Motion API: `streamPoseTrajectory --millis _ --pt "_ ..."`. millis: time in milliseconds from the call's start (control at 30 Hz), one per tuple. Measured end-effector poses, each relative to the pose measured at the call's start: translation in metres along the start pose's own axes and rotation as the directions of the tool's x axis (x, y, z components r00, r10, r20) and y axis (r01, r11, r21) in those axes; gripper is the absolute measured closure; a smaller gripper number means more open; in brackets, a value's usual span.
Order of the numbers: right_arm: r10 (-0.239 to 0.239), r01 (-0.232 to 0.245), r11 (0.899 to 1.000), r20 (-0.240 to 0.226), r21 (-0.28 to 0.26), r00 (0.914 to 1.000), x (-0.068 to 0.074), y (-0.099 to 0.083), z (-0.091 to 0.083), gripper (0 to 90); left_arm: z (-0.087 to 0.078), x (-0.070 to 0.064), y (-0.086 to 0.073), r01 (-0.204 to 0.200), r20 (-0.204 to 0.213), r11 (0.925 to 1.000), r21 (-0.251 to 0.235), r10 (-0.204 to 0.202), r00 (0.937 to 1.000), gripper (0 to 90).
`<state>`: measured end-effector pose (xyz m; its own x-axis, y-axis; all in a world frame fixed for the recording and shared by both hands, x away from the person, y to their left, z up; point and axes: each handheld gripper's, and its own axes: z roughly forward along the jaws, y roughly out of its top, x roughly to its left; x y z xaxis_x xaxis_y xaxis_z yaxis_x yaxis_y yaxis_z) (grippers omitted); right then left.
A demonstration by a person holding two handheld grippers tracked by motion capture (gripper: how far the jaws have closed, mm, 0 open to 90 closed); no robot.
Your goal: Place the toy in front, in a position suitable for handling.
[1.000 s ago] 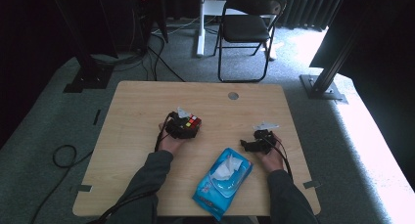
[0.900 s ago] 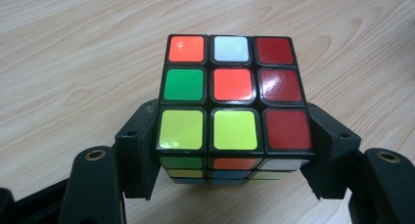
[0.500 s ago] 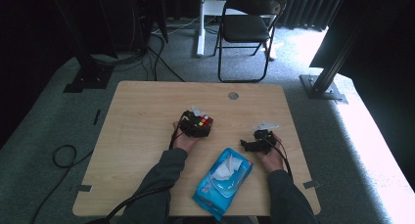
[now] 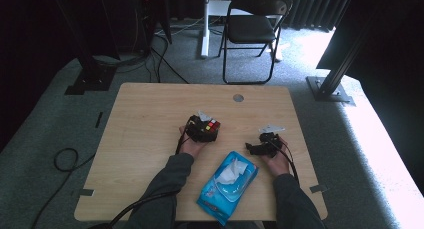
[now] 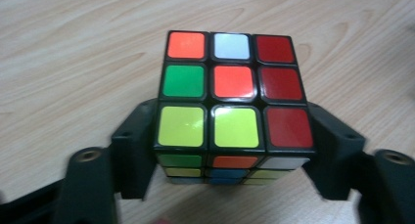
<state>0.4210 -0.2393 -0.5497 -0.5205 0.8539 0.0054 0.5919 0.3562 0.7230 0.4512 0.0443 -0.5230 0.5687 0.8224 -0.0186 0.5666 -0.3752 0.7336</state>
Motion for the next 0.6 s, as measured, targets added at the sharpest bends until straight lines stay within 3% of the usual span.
streamPoseTrajectory --millis 267,467,600 --pt "0.001 -0.001 1.000 0.000 0.000 1.0000 0.000 0.000 0.000 12.7 -0.018 0.004 0.001 -0.003 -0.002 0.9991 -0.041 0.003 1.0000 23.4" --pt "-0.004 0.004 1.000 -0.004 -0.002 1.0000 0.000 0.000 0.000 13.6 -0.034 0.009 -0.004 -0.015 -0.010 0.9985 -0.052 0.015 0.9998 22.1" --pt "-0.004 0.004 1.000 -0.005 -0.002 1.0000 0.000 0.000 0.000 13.7 -0.042 0.015 -0.009 -0.003 -0.004 0.9985 -0.055 0.002 1.0000 22.2"
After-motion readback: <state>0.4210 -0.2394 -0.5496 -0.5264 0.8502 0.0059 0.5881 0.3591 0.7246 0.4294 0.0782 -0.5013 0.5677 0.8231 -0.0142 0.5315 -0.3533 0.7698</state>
